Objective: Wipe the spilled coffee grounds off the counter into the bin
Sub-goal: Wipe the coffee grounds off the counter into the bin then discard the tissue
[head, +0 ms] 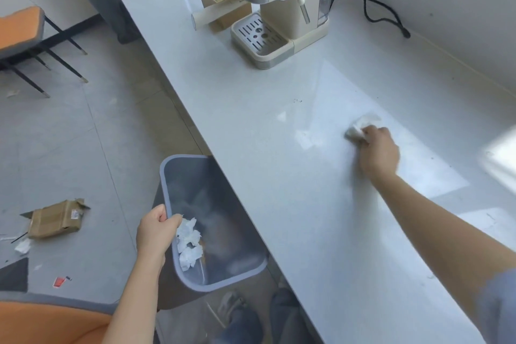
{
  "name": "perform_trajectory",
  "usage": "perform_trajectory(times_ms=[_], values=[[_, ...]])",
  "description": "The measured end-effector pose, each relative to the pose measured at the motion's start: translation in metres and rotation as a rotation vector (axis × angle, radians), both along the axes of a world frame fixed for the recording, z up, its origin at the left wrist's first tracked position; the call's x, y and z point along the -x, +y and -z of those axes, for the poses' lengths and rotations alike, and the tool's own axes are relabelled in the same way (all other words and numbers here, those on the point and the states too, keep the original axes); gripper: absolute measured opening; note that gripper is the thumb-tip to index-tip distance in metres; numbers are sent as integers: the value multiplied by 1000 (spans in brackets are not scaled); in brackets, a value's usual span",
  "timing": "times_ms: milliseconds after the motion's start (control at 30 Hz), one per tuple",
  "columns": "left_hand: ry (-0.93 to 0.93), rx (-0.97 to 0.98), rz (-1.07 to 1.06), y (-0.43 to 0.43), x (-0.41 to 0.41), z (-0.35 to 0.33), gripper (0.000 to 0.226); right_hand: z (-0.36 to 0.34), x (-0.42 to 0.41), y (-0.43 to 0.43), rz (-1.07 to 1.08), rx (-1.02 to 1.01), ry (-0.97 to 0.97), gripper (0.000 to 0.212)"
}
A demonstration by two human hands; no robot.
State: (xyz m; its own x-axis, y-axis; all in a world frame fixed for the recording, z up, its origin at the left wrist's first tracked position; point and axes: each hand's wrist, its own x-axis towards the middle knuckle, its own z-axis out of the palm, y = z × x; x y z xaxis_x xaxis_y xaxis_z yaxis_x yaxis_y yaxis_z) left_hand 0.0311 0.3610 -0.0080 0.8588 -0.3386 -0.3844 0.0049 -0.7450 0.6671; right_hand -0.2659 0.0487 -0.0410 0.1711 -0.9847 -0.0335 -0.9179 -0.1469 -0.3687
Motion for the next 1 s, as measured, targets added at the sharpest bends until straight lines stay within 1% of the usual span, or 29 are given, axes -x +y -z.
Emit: perform_trajectory(times_ms=[67,133,167,200,233,267,300,333,367,433,500,567,633,700,767,900,1000], values=[[-33,-7,8,1,1,2,36,0,-32,44,-195,-30,-41,18],[-54,-1,12,1,4,2,32,5,-49,105,-473,-133,-101,25],[-70,-3,10,1,5,3,34,5,-45,130,-571,-183,-105,25],[-86,-10,6,1,6,2,37,9,-31,148,-636,-201,-76,19],[-92,-12,5,1,6,3,37,11,-10,161,-684,-134,-35,16],[-86,-11,8,1,6,2,34,17,13,167,-666,-103,-8,22],[-77,-7,13,1,6,2,31,12,35,166,-635,-72,30,21],[-66,-2,12,1,5,2,29,13,55,162,-554,-73,17,23],[-59,3,8,1,5,3,28,12,73,153,-406,-119,-55,29],[-57,-2,6,3,4,4,22,10,97,124,-173,-101,-129,35],[-55,-11,14,3,4,3,18,10,102,90,-8,-45,-119,33],[-61,-21,17,2,4,2,22,10,98,51,140,12,-78,32],[-72,-39,24,2,4,2,29,6,85,10,253,4,-57,34],[-94,-65,42,0,5,0,35,5,63,-21,318,-40,-70,35],[-106,-68,43,-1,6,-2,39,6,29,-33,283,-50,-90,35],[-102,-61,14,1,9,0,40,10,-54,-6,-50,-46,-111,30],[-64,-46,-2,3,10,0,34,13,-97,31,-227,-73,-158,27]])
